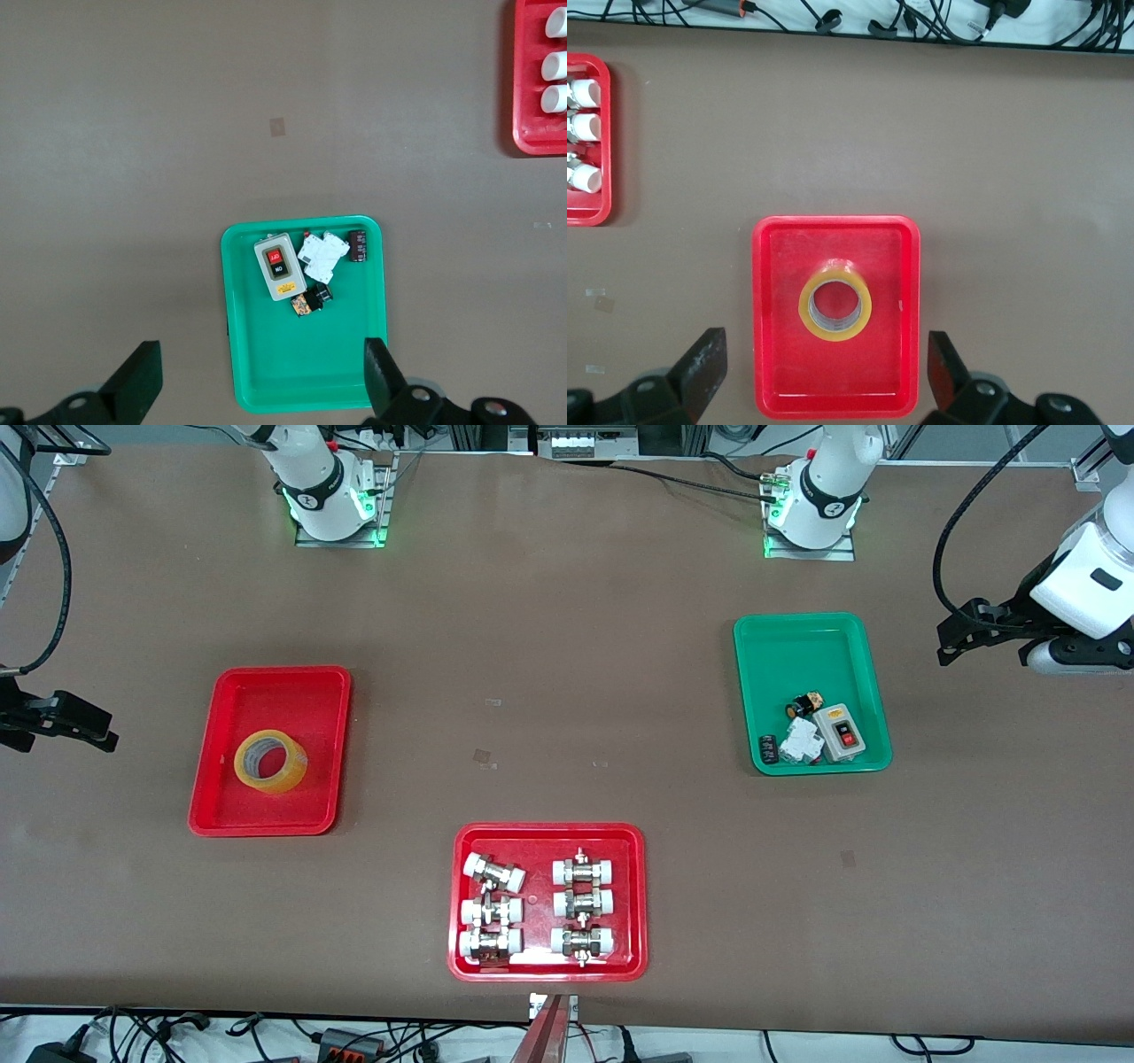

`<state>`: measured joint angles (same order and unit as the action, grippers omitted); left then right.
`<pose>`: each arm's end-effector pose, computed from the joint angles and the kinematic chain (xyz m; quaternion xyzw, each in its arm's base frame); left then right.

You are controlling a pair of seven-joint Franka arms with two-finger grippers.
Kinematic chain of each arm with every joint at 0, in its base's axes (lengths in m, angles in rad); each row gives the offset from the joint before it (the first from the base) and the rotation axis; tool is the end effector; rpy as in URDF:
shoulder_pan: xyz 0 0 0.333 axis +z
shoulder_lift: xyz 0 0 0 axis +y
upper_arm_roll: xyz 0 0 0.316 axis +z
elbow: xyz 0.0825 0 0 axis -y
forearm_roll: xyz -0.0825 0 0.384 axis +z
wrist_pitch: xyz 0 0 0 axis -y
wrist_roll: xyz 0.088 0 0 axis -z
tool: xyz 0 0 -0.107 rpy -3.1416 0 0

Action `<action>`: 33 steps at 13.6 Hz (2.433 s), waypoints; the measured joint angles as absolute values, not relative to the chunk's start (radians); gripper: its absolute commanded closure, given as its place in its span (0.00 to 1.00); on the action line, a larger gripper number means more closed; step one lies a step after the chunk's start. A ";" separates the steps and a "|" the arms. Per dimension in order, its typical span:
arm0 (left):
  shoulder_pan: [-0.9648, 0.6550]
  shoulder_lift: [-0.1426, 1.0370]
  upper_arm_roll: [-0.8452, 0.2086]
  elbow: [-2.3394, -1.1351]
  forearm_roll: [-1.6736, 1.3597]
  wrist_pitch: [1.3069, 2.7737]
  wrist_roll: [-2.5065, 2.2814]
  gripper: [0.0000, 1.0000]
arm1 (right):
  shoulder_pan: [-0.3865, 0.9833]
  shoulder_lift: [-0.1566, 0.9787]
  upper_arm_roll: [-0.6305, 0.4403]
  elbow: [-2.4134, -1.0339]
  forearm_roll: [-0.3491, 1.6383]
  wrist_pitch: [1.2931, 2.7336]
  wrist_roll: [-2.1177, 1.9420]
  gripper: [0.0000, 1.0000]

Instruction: Left arm passes tape to right arm into tray

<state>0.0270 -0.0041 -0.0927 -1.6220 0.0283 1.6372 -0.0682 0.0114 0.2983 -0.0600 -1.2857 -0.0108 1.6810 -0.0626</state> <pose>0.5577 -0.0339 0.6084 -0.9999 -0.0004 -0.0106 0.0136 0.6541 -0.0266 0.5906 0.9987 0.0091 0.0479 0.0168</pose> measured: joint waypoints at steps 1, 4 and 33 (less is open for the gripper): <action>0.028 -0.004 -0.091 -1.622 0.028 1.635 -0.066 0.00 | 0.015 0.285 -0.063 -1.307 -0.011 1.681 -0.063 0.00; 0.029 -0.004 -0.089 -1.622 0.028 1.597 -0.064 0.00 | 0.020 0.228 -0.066 -1.389 -0.011 1.682 -0.063 0.00; 0.033 -0.004 -0.085 -1.621 0.028 1.586 -0.059 0.00 | 0.029 -0.029 -0.067 -1.726 -0.011 1.722 -0.063 0.00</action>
